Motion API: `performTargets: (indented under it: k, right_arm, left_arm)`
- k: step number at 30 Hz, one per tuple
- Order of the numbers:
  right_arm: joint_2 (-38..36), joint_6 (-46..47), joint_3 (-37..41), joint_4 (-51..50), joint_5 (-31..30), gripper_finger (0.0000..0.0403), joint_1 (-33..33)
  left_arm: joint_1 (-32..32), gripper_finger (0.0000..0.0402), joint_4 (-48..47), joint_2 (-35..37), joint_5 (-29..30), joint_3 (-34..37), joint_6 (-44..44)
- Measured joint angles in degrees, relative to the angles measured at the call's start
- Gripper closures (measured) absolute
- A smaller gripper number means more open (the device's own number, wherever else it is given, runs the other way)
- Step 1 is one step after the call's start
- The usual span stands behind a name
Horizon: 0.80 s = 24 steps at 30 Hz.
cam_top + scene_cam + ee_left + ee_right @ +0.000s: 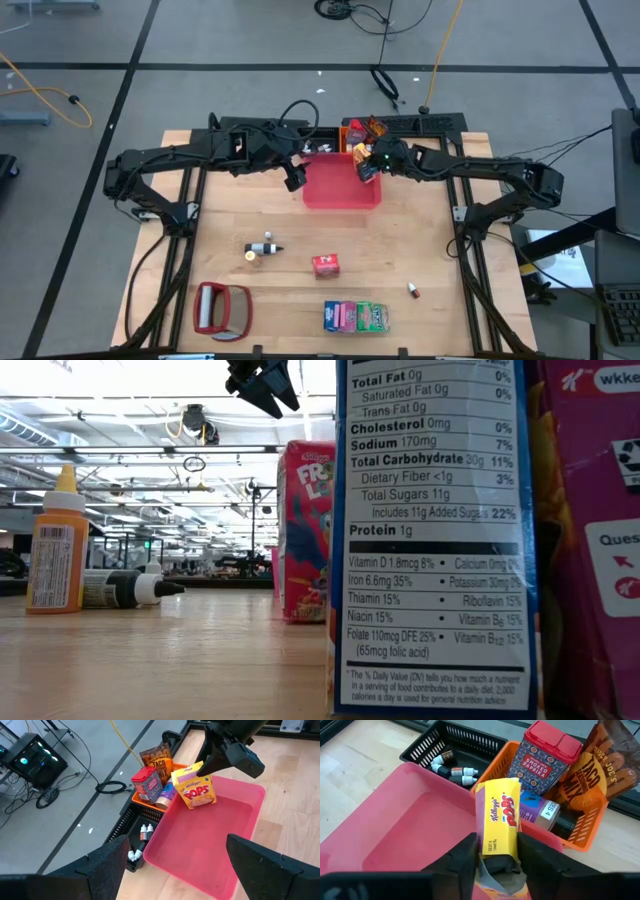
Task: Pick & Place Kitchen Items
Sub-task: Put the yellow cereal box into the pink bin, then put the red cereal box into the pink bin
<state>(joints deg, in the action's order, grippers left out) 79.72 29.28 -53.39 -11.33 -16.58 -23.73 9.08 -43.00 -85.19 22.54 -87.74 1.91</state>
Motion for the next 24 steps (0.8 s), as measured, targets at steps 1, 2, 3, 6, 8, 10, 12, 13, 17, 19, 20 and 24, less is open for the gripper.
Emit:
performTargets:
  k: [1,2,3,6,8,10,12,13,17,19,20,24]
  right_arm:
    - [0.00,0.00,0.00,0.02,0.02,0.0261,0.00]
    - [-0.02,0.00,0.00,0.06,0.02,0.0252,0.00]
    - [-0.02,0.00,0.00,0.09,0.02,0.0244,0.00]
    - [-0.02,0.02,0.00,0.11,0.02,0.0220,0.00]
    - [-0.02,-0.03,0.00,0.11,0.02,0.0207,0.00]
    - [-0.14,-0.42,0.00,0.22,0.07,0.0198,0.00]
    - [-0.66,-1.57,0.00,0.38,0.07,0.0192,0.00]
    - [-0.81,-2.16,0.00,1.11,0.08,0.0190,0.00]
    - [-3.01,-2.73,0.08,3.50,0.28,0.0189,0.10]
    - [-4.81,-2.82,0.04,5.68,1.50,0.0190,0.53]
    - [-5.72,-3.01,0.04,6.63,3.25,0.0191,0.74]
    - [-8.77,-2.99,0.04,12.52,13.76,0.0194,2.70]
  left_arm:
    - [0.00,0.0066,0.00,0.00,0.00,0.00,-0.27]
    - [0.00,0.0066,-0.02,0.00,-0.01,0.00,-0.33]
    - [0.00,0.0066,-0.02,0.00,-0.01,0.00,-0.35]
    - [0.00,0.0066,-0.02,0.00,0.00,0.00,-0.35]
    - [0.00,0.0066,-0.02,0.00,0.00,0.00,-0.31]
    - [0.00,0.0066,-0.02,0.00,0.00,0.00,-0.31]
    - [0.00,0.0066,-0.02,0.00,-0.01,0.00,-0.29]
    - [0.00,0.0066,-0.02,0.00,-0.01,0.00,-0.29]
    - [0.00,0.0066,-0.07,0.00,-0.03,0.00,-0.16]
    - [0.00,0.0066,-0.18,0.00,-0.04,0.00,0.05]
    - [0.00,0.0066,-0.19,0.00,-0.06,0.00,0.09]
    - [0.00,0.0066,-0.31,0.00,-0.05,0.00,-0.13]
